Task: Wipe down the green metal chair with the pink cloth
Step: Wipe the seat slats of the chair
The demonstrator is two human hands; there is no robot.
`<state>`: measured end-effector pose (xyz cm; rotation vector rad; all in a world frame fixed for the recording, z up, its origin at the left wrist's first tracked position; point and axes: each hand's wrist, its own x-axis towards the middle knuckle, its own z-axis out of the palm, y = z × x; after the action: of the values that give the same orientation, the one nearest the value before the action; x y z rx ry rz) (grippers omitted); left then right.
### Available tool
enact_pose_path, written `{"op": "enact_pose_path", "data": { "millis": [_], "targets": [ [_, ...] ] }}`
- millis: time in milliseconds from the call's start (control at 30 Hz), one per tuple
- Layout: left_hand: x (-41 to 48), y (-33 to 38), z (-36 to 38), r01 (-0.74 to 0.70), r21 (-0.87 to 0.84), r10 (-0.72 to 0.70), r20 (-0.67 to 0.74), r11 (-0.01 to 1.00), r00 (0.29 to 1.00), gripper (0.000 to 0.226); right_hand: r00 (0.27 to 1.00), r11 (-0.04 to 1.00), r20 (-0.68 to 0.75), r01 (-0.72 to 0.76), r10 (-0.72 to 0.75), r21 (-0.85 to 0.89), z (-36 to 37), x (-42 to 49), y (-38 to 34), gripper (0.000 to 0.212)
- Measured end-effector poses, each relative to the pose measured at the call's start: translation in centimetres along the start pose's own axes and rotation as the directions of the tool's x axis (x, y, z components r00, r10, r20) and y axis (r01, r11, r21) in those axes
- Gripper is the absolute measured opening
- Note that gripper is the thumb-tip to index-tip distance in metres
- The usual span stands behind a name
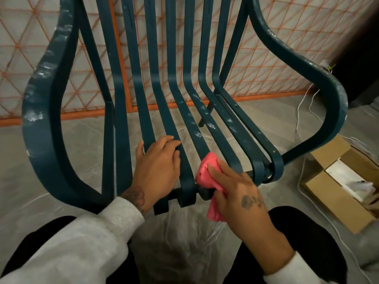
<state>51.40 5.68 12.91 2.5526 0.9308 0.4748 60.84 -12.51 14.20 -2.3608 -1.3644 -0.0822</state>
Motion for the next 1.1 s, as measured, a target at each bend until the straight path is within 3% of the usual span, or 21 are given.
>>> {"op": "enact_pose_path", "data": {
  "millis": [67,133,267,367,433,533,600,700,767,900,967,1100],
  "targets": [
    [0.0,0.0,0.0,-0.006,0.004,0.006,0.004,1.000,1.000,0.038,1.000,0.999,0.013,-0.003,0.003,-0.049,-0.3,-0.8,-0.1,0.051],
    [0.0,-0.1,0.0,-0.015,0.008,0.015,0.004,1.000,1.000,0.038,1.000,0.999,0.008,0.004,-0.004,-0.045,-0.8,0.8,-0.7,0.041],
    [0.1,0.0,-0.2,-0.016,0.016,0.016,0.021,1.000,1.000,0.038,0.991,0.994,0.134,0.021,-0.007,-0.104,-0.8,5.8,-2.1,0.029],
    [-0.1,0.2,-0.4,-0.005,0.018,0.004,0.040,1.000,0.999,0.039,0.995,0.991,0.096,-0.025,0.038,-0.133,-0.2,5.3,-2.2,0.033],
    [-0.1,0.2,-0.5,0.001,0.018,-0.002,0.054,1.000,0.999,0.039,0.997,0.990,0.060,-0.048,0.056,-0.130,0.1,2.6,-2.2,0.048],
    [-0.1,0.3,-0.5,0.001,0.010,-0.002,0.060,1.000,0.998,0.040,0.996,0.995,-0.007,-0.089,0.089,0.038,0.4,-0.9,-1.9,0.060],
    [-0.1,0.2,-0.5,0.004,-0.004,-0.004,0.061,1.000,0.998,0.040,0.974,0.948,-0.026,-0.213,0.225,0.237,0.8,-1.7,-1.6,0.055],
    [-0.1,0.3,-0.6,0.012,-0.022,-0.010,0.069,1.000,0.998,0.040,0.884,0.824,-0.008,-0.432,0.467,0.367,1.4,-2.2,-1.2,0.043],
    [-0.2,0.3,-0.5,0.015,-0.024,-0.014,0.065,1.000,0.998,0.040,0.812,0.712,0.076,-0.548,0.578,0.439,2.0,-2.3,-0.7,0.035],
    [-0.2,0.2,-0.4,0.008,-0.026,-0.006,0.068,1.000,0.998,0.041,0.657,0.393,0.282,-0.682,0.699,0.617,3.6,-2.4,0.1,0.015],
    [-0.2,0.2,-0.4,0.009,-0.025,-0.007,0.071,1.000,0.997,0.041,0.587,0.206,0.368,-0.689,0.721,0.694,3.9,-2.4,-0.1,0.018],
    [-0.3,0.1,-0.4,0.014,-0.024,-0.012,0.064,1.000,0.998,0.041,0.431,-0.283,0.605,-0.605,0.669,0.744,4.8,-1.0,-1.5,0.039]
  ]
}}
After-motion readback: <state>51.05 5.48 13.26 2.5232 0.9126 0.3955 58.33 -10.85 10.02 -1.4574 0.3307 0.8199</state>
